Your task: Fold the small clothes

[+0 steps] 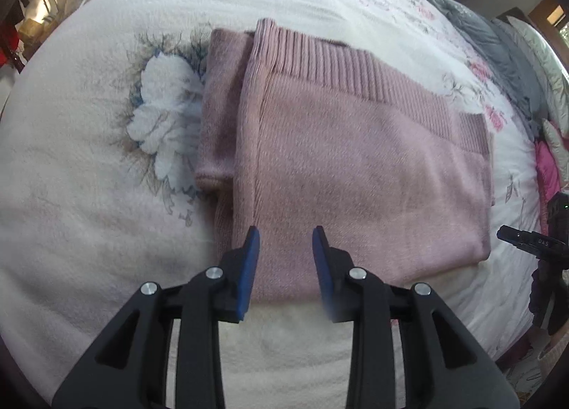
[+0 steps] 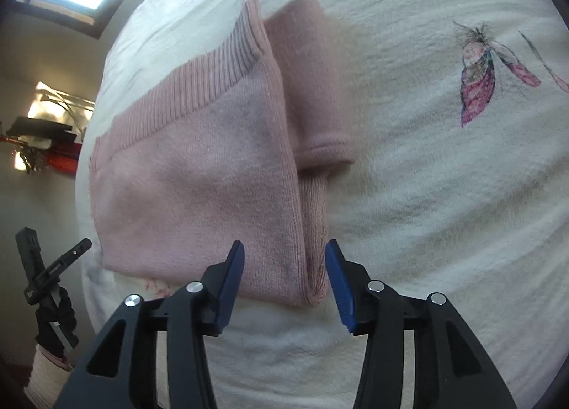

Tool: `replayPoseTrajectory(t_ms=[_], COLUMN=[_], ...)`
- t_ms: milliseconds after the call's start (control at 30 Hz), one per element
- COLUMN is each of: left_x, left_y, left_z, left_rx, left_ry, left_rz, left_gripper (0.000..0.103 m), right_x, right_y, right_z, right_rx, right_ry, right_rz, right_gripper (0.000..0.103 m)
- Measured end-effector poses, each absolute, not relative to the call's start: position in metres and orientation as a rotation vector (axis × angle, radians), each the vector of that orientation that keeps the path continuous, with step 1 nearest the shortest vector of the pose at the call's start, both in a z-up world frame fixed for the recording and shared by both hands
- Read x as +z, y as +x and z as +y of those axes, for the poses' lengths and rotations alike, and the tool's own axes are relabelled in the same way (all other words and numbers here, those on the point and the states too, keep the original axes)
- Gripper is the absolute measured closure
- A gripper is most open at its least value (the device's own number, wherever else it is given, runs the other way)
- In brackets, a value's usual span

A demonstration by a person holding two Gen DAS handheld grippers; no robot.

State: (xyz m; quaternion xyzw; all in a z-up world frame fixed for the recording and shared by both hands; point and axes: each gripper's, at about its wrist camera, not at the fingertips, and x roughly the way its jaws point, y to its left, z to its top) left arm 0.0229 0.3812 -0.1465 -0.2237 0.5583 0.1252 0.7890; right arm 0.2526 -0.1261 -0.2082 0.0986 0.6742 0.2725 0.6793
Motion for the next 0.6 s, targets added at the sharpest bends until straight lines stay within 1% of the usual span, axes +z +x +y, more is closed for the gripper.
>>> replayPoseTrajectory(t_ms=[67, 133, 267, 467, 600], left_x=[-0.141, -0.141, -0.151, -0.181, -0.19], left_y=[0.035, 0.052, 0.081, 0.099, 0.1], left_z=[0.377, 0.369, 0.352, 0.351, 0.358], left_rx=[0.251, 0.228, 0.187, 0.187, 0.189], left_ry=[-0.492, -0.484, -0.48, -0.488, -0.524], left_rz=[1.175, 1.166, 1.175, 1.232, 1.238], left_gripper=[0.07, 0.07, 0.07, 0.07, 0.07], right_x=[-0.216, -0.228, -0.255, -0.275, -0.283], right_y=[0.265, 0.277, 0.288, 0.295, 0.303], right_z=[-0.13, -0.134, -0.139, -0.122, -0.112], right_rx=[0.613, 0.616, 0.607, 0.659, 0.673], right_ry=[0.291, 0.366, 0.478, 0.587, 0.609], right_rz=[1.525, 1.55, 1.587, 1.595, 1.591], right_gripper=[0.052, 0.047, 0.047, 0.052, 0.059])
